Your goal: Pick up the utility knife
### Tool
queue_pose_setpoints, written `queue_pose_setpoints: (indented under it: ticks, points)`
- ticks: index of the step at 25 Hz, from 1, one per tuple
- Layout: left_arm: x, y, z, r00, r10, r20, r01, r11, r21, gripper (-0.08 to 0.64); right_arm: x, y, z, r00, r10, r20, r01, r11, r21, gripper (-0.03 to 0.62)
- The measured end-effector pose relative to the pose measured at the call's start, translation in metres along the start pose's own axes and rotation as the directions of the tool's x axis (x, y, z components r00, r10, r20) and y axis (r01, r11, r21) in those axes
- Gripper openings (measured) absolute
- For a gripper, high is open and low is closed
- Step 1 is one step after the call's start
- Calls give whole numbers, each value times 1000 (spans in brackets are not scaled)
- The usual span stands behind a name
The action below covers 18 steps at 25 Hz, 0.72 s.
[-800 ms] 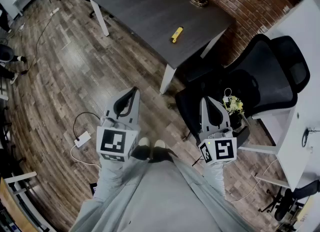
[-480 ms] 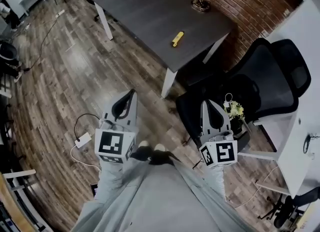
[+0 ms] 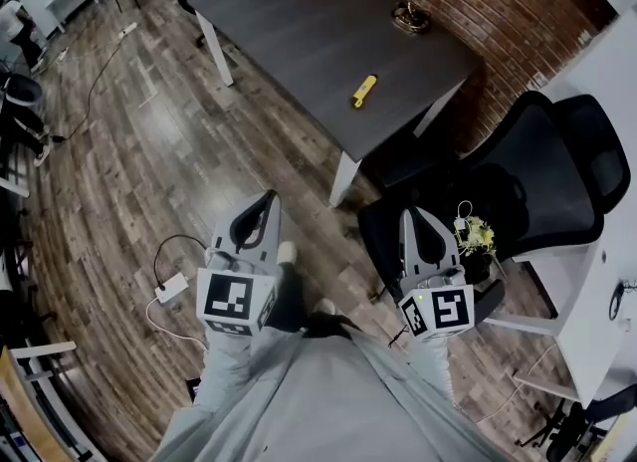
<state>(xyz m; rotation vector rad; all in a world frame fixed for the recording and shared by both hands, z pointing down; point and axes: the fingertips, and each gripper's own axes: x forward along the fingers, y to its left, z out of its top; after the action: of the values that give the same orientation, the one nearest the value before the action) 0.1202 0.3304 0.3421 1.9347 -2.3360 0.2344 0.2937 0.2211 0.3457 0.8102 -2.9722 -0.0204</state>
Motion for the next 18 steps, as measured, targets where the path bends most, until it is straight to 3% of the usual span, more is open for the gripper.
queue_pose_setpoints:
  ticks: [8,18]
  points:
    - [72,76,10,1000,-25,2,25,1000,-2,18,102,0,9,1000,-20,-4,20,1000,3,17]
    - [148,164,23,996,-93,18,93,996,16,18,202,1,22,995,-102,3,102,995,15,17]
